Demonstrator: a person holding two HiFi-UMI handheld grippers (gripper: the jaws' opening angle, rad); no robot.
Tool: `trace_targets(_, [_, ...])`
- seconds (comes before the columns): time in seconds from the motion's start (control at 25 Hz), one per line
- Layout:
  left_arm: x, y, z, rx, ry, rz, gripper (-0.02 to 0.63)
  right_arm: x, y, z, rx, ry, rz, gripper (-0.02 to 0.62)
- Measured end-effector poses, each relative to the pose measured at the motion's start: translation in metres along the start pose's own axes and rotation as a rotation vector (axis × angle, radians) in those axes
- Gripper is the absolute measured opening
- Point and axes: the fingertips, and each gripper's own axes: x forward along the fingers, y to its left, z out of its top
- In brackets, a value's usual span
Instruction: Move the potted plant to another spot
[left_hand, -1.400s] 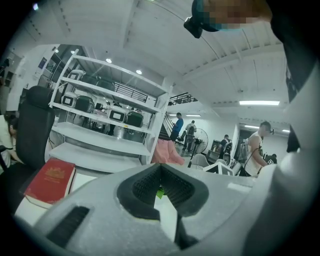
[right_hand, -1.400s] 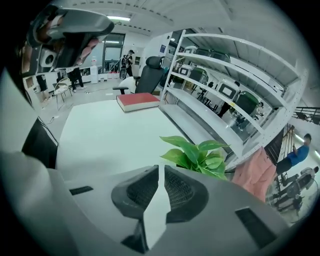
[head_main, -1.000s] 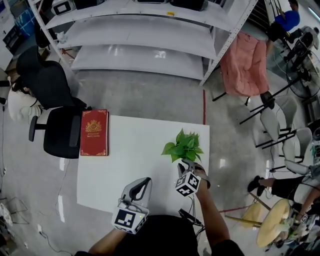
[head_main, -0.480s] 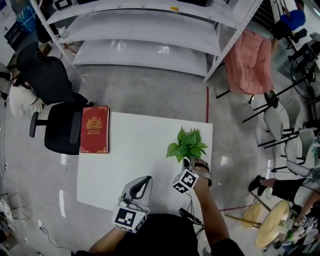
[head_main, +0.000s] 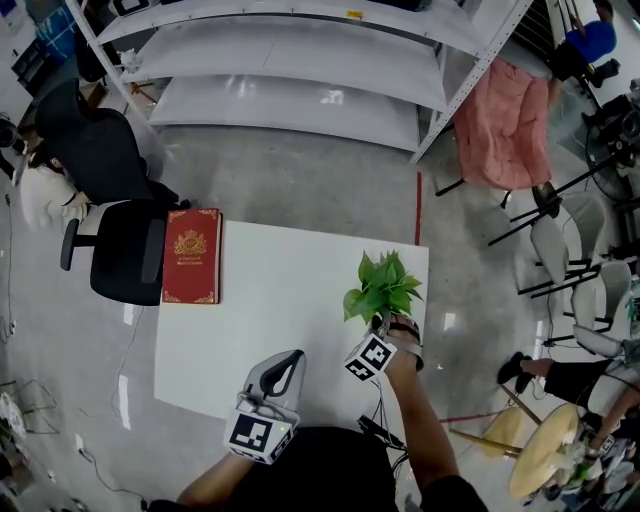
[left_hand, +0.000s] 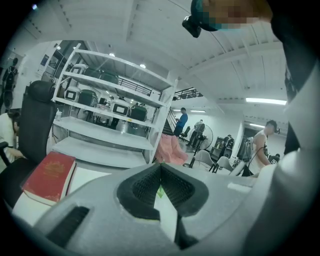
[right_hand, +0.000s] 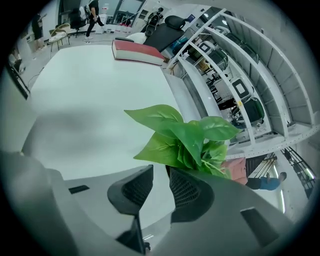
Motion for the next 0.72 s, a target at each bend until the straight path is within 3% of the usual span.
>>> trace_targets(0.32, [0.0,0.002,0.0,-0.006,0.004,0.004,0.014,0.003,-0.01,-0.009,0.033,0.048,-0.065,0.089])
trace_targets(0.72, [0.001,0.003,-0.002,-0.005,0.003,0.007,0.014,0.013,-0.011,-0.007,-0.025,0.069,-0.101,0.089])
